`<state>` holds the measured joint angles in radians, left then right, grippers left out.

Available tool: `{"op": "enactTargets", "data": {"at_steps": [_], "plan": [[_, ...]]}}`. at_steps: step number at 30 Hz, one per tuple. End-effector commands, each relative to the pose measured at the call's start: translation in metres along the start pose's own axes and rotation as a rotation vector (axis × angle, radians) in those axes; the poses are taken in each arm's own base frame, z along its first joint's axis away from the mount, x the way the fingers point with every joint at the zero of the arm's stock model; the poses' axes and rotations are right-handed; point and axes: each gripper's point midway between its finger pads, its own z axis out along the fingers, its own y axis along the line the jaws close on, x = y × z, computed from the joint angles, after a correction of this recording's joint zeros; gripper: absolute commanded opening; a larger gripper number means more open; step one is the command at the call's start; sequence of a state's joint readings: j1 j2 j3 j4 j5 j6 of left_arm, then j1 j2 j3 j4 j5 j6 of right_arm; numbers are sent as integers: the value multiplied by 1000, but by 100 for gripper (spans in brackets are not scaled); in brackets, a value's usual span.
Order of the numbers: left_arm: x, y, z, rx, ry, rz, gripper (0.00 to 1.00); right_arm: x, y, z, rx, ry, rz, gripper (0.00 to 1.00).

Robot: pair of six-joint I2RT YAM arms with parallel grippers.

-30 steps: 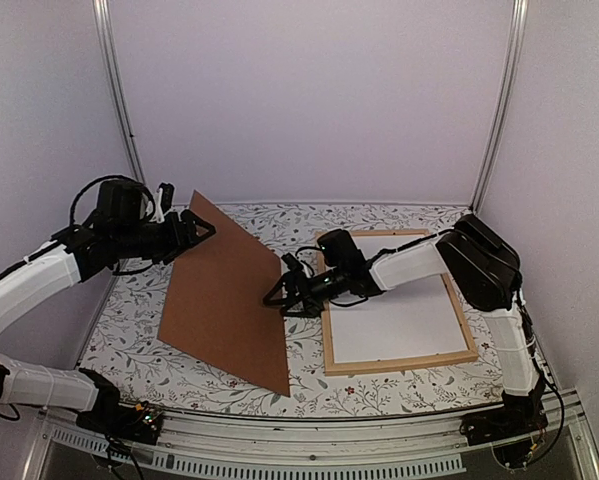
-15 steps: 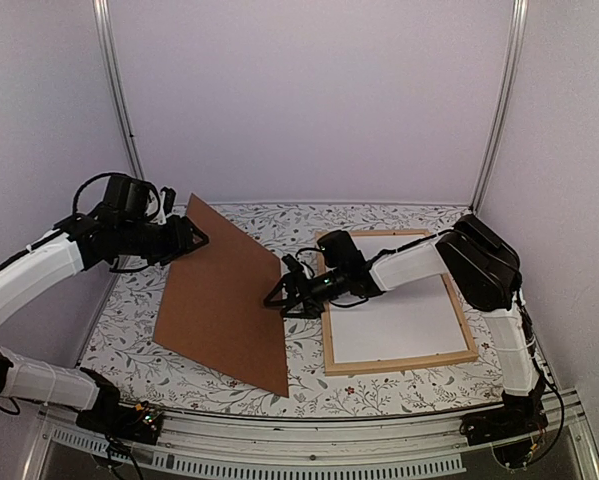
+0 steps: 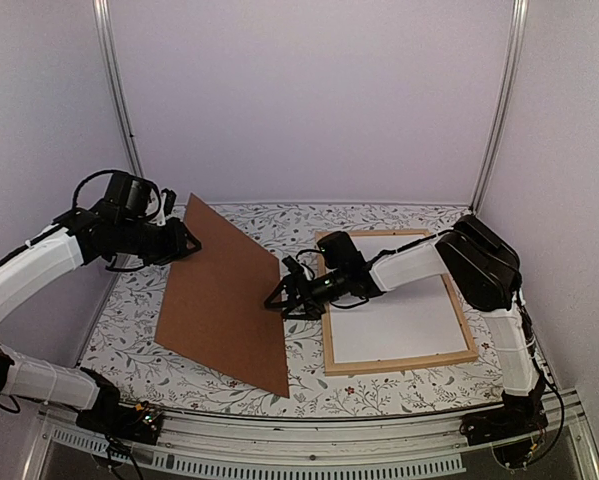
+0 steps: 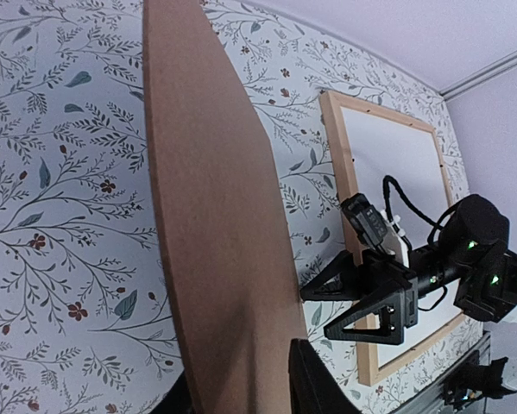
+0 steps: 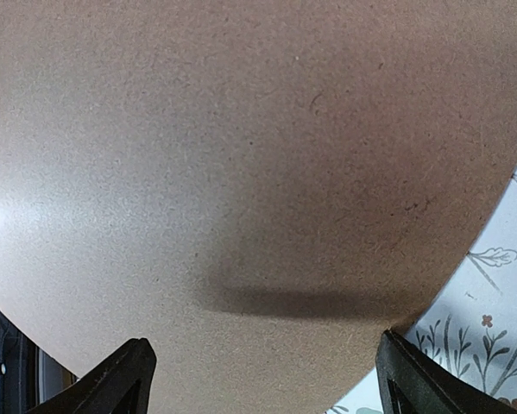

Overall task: Put the photo into the frame
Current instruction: Pick up the backboard from the center of the board.

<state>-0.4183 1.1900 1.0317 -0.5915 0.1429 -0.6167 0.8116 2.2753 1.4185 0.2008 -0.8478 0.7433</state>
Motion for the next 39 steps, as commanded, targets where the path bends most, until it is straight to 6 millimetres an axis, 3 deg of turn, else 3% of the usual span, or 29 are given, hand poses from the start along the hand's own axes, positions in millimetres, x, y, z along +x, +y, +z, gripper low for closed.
{"op": "enactTargets", "data": {"at_steps": [1, 7, 12, 18, 21, 25, 29, 34, 39], "plan": [[-6, -5, -4, 5, -1, 21, 28, 12, -21, 4, 44, 30, 47, 93], [-11, -4, -9, -10, -13, 25, 18, 10, -19, 3, 49, 30, 40, 93], [-14, -3, -14, -12, -31, 26, 10, -2, -7, -12, 87, 4, -5, 93], [-18, -4, -20, 15, -48, 16, 0, -24, 18, -51, 121, -60, -75, 93], [-23, -6, -25, 54, -72, -1, 0, -31, 19, -76, 153, -99, -81, 93], [-35, -5, -39, 83, -126, -20, 0, -44, 33, -118, 184, -174, -114, 93], [-50, -13, -59, 135, -203, -27, 0, -55, 26, -168, 261, -269, -108, 93], [-65, -33, -84, 249, -310, -29, 0, -57, -27, -266, 540, -449, -8, 94], [-74, -45, -97, 318, -363, -34, 0, -35, -79, -356, 802, -564, 107, 96]]}}
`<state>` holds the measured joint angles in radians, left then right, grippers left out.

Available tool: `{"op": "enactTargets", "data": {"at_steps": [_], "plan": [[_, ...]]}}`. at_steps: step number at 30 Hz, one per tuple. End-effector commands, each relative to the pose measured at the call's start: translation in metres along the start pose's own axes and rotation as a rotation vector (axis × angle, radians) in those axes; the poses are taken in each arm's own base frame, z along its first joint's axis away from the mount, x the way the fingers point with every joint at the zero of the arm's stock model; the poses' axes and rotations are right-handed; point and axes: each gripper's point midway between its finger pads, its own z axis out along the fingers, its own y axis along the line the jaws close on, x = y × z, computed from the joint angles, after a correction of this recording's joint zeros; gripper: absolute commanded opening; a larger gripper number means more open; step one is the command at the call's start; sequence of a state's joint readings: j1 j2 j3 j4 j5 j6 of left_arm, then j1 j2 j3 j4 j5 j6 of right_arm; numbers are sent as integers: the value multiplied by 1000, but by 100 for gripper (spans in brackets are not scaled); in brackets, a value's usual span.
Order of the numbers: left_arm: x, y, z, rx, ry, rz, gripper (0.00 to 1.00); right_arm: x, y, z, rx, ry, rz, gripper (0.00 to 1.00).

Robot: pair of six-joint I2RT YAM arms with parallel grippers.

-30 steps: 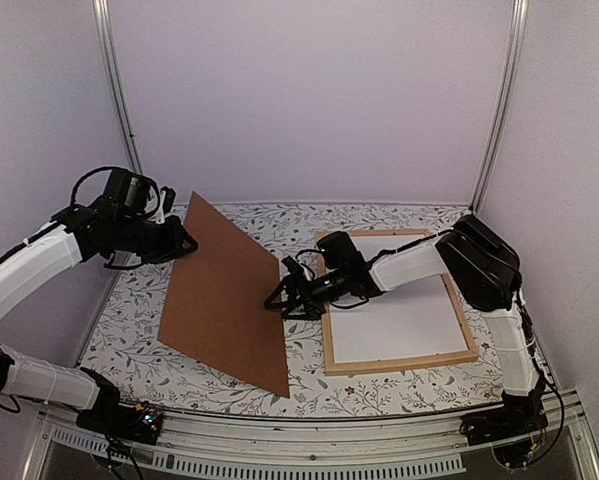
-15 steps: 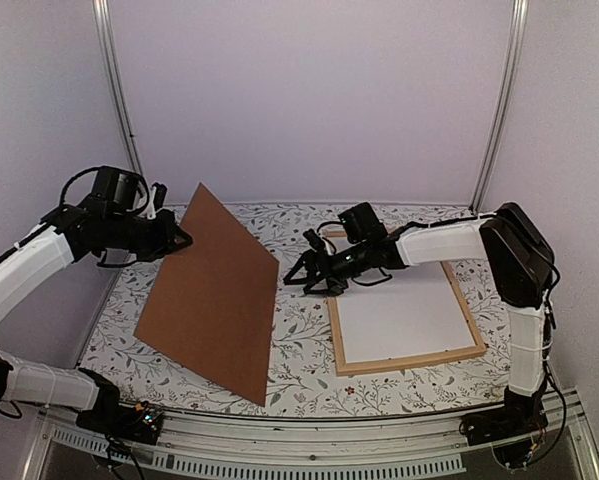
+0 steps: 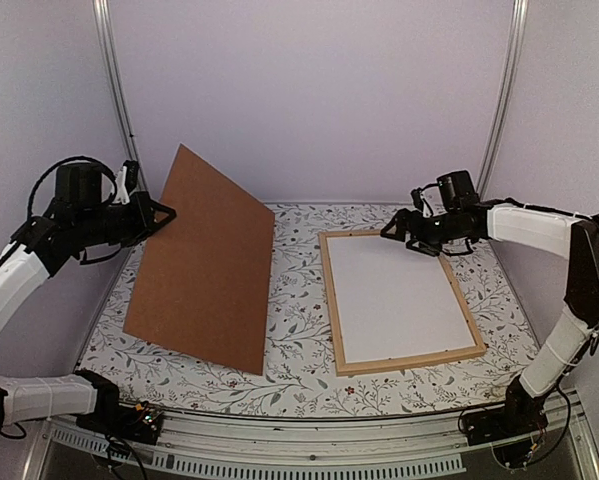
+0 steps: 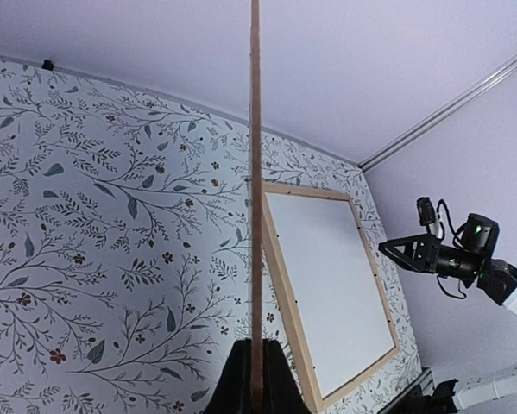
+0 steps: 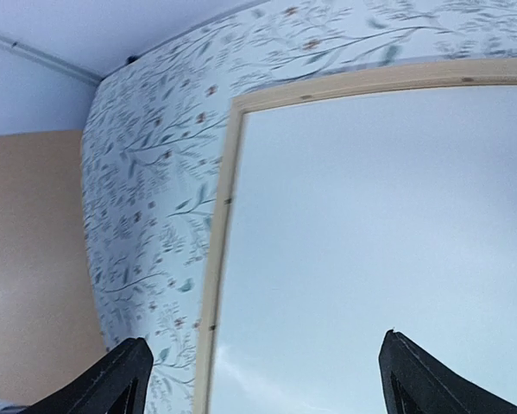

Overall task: Put the photo into the frame
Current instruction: Pick up the backboard from the center of the board, then move the frame body to the center of the board.

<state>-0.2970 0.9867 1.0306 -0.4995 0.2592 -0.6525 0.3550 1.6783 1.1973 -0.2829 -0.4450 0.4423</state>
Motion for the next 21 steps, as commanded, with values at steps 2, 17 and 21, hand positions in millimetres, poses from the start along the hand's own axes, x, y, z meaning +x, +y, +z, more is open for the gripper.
{"op": "enactTargets", "data": {"at_steps": [2, 17, 21], "plan": [[-31, -35, -14, 166, -133, 0, 0, 1, -103, -49, 324, -52, 71, 96], [-34, -50, -15, 313, -201, -26, 0, 39, -184, -51, 442, 27, 176, 96], [-34, -50, -14, 325, -214, -33, 0, 45, -191, -45, 447, 48, 180, 96]]}}
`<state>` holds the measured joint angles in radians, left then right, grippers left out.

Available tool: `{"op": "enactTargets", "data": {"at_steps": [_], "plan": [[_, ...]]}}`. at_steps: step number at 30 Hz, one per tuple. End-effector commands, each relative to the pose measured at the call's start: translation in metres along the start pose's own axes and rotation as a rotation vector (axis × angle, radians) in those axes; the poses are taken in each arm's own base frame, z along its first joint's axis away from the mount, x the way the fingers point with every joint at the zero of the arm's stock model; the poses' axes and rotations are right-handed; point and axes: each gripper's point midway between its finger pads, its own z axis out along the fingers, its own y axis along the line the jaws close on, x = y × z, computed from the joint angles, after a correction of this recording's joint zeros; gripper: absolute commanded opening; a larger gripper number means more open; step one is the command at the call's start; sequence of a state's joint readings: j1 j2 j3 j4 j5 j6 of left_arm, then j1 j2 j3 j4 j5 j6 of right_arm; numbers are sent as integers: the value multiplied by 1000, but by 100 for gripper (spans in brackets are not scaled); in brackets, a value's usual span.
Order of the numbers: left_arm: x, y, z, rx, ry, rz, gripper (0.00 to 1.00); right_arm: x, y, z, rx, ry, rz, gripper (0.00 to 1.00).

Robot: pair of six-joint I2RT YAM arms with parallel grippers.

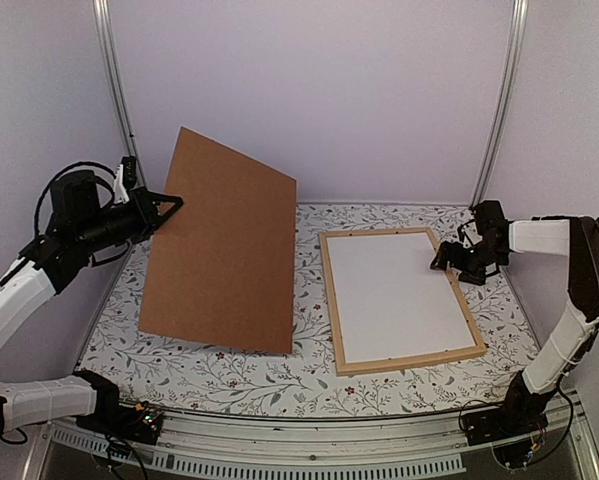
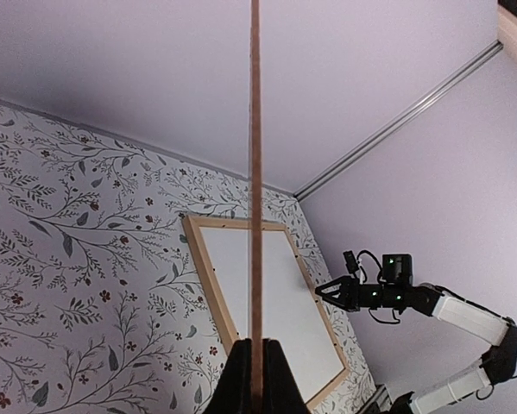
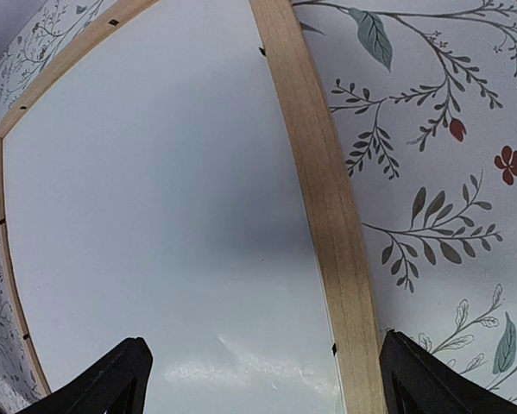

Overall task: Put the photo into the frame
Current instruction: Move the frame body to the center of the board.

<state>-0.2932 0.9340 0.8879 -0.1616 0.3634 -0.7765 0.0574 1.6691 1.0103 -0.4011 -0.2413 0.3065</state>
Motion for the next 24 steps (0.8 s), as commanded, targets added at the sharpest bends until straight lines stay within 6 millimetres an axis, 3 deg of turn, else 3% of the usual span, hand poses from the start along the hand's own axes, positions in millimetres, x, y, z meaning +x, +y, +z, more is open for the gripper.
{"op": "enactTargets", "data": {"at_steps": [1, 10, 18, 24], "plan": [[-20, -22, -5, 102, -88, 15, 0, 5, -10, 14, 18, 17, -11, 96], [-24, -20, -4, 108, -119, 14, 0, 15, -8, 25, -21, 51, -19, 96], [-20, -8, -3, 102, -148, -68, 0, 35, 15, 26, -152, 63, -32, 94], [-18, -3, -1, 97, -156, -91, 0, 49, 46, 25, -180, 63, -87, 93]]}}
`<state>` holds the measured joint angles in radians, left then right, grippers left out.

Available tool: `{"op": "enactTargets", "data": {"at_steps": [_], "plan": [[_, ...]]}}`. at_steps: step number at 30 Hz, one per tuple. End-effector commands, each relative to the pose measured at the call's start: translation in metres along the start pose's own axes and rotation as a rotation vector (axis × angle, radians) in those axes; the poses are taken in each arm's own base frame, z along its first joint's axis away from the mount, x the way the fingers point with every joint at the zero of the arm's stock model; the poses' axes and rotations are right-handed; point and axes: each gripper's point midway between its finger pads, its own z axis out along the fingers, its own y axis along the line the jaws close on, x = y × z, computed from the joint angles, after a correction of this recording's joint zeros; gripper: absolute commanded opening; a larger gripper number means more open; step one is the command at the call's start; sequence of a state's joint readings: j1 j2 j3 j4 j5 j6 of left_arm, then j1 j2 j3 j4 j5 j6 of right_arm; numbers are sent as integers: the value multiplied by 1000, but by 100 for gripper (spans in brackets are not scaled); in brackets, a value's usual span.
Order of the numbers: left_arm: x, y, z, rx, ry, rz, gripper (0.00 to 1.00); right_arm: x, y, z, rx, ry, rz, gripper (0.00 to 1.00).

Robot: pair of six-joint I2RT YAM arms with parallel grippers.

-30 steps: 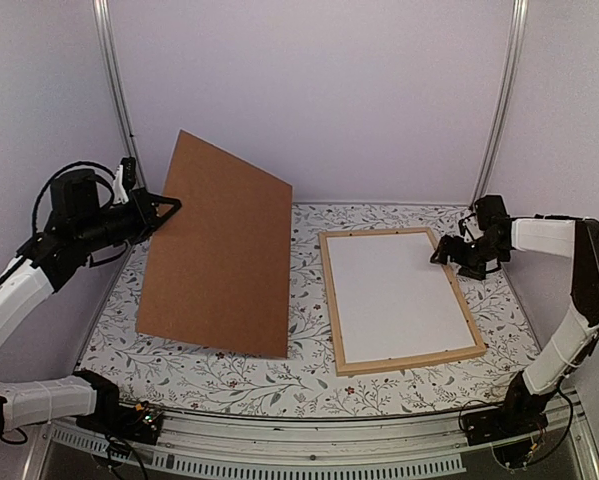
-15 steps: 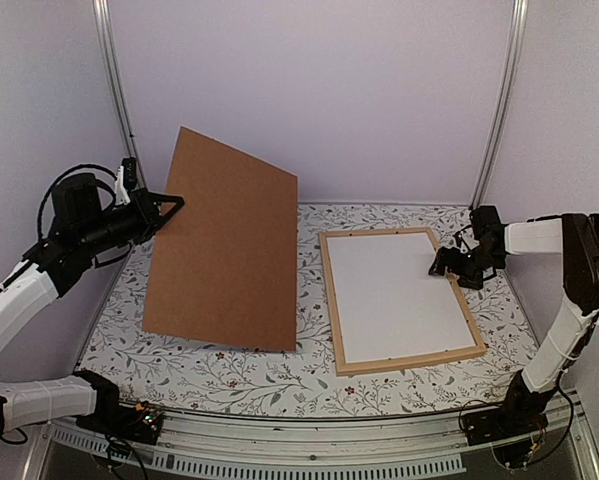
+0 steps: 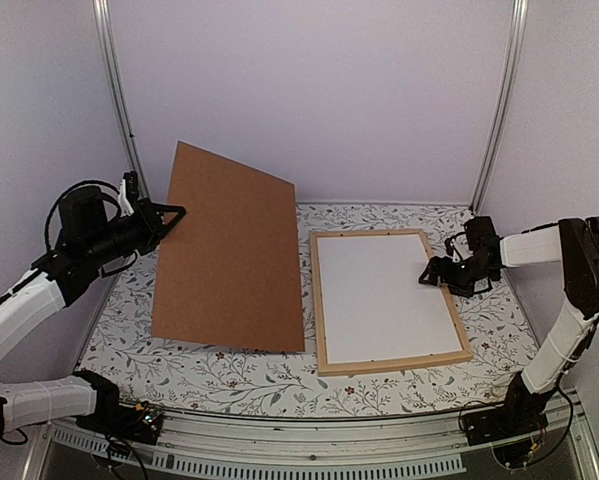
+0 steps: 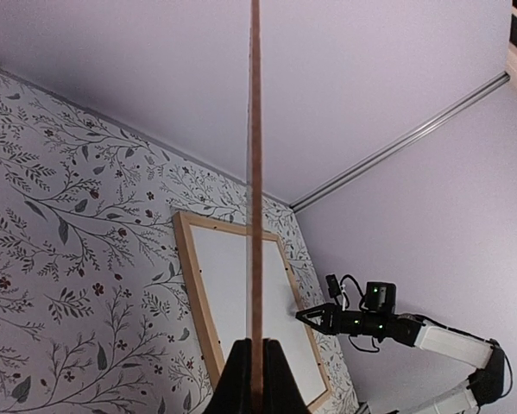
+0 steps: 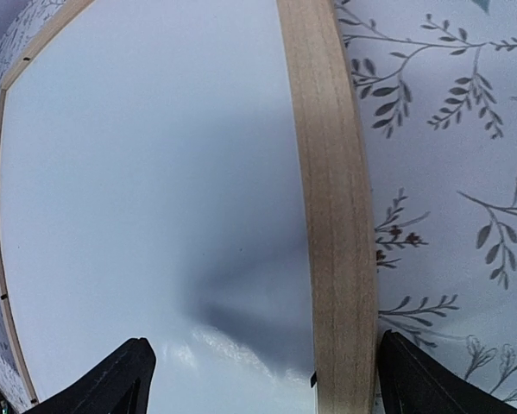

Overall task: Put the photo into the frame
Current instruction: Move the frame body to the center of the board, then place the backboard on the mat board.

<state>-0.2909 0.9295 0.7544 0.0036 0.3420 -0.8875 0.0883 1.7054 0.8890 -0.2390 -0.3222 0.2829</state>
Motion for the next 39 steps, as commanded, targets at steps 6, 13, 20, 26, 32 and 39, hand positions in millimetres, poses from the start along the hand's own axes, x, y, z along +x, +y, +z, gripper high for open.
{"op": "enactTargets", "data": {"at_steps": [6, 13, 20, 26, 32, 39], "plan": [[-26, -20, -10, 86, -130, -25, 0, 30, 74, 4, -129, 34, -57, 93], [-17, -11, -1, 106, -116, -83, 0, 39, 125, 4, -229, 44, -88, 93], [-2, -26, 26, 195, -42, -100, 0, 21, 125, -4, -176, 15, -117, 94], [13, -43, 56, 283, 55, -98, 0, -8, 96, -28, -121, -51, -93, 94], [33, -47, 93, 353, 172, -160, 0, -25, 69, -50, -68, -99, -73, 94], [55, -53, 133, 400, 230, -239, 0, -31, 56, -58, -18, -116, -76, 94]]}}
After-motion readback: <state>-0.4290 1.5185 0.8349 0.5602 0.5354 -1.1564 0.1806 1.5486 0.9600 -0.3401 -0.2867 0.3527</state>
